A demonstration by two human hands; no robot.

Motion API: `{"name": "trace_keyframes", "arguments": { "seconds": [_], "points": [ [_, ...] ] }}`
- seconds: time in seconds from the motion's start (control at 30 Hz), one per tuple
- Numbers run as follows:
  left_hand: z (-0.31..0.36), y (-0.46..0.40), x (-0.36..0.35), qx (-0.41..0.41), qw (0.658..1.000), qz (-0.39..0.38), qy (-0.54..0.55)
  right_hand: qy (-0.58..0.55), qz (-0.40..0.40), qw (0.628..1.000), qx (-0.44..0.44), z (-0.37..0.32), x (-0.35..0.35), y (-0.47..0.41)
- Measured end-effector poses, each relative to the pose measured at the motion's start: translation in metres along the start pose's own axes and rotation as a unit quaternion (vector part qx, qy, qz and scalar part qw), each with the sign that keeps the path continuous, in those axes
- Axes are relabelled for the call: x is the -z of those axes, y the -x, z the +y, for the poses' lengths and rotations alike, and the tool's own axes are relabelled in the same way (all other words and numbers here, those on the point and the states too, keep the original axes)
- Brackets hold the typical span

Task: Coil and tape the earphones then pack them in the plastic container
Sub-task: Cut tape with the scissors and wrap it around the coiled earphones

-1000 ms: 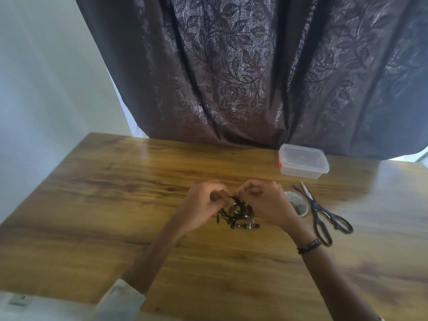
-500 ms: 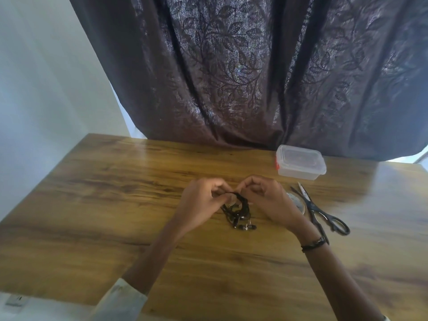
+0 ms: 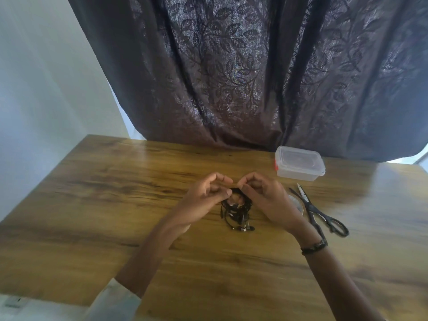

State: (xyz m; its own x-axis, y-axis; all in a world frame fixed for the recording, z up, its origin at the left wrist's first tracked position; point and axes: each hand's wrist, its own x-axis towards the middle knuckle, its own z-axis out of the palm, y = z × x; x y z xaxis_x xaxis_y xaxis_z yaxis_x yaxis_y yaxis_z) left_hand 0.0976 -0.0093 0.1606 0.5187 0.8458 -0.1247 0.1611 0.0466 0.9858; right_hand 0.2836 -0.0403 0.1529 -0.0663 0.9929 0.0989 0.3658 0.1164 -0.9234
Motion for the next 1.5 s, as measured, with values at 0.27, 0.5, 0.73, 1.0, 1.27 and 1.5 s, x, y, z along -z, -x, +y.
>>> {"name": "trace_keyframes", "arguments": {
  "seconds": [0.27,0.5,0.73,1.0,1.27,1.5],
  "points": [
    [0.006,0.003,-0.008,-0.042,0.996,0.032,-0.078,0.014,0.015,1.0,0.005,-0.008,-0.001,-0.001],
    [0.003,0.0,-0.008,-0.086,0.984,0.104,-0.115,0.027,0.016,0.999,0.023,-0.011,0.0,0.001],
    [0.004,0.001,-0.008,-0.065,0.986,0.118,-0.103,0.065,0.015,0.997,0.038,-0.016,0.0,0.003],
    [0.009,0.005,-0.006,0.015,0.996,0.088,-0.017,0.104,0.023,0.993,0.041,-0.021,0.003,0.006],
    [0.014,0.008,-0.008,0.05,0.993,0.095,0.045,0.172,0.037,0.983,0.044,-0.025,0.003,0.009],
    [0.019,0.006,-0.012,0.092,0.981,0.128,0.11,0.273,0.09,0.953,0.093,-0.029,-0.005,0.014]
  ]
}}
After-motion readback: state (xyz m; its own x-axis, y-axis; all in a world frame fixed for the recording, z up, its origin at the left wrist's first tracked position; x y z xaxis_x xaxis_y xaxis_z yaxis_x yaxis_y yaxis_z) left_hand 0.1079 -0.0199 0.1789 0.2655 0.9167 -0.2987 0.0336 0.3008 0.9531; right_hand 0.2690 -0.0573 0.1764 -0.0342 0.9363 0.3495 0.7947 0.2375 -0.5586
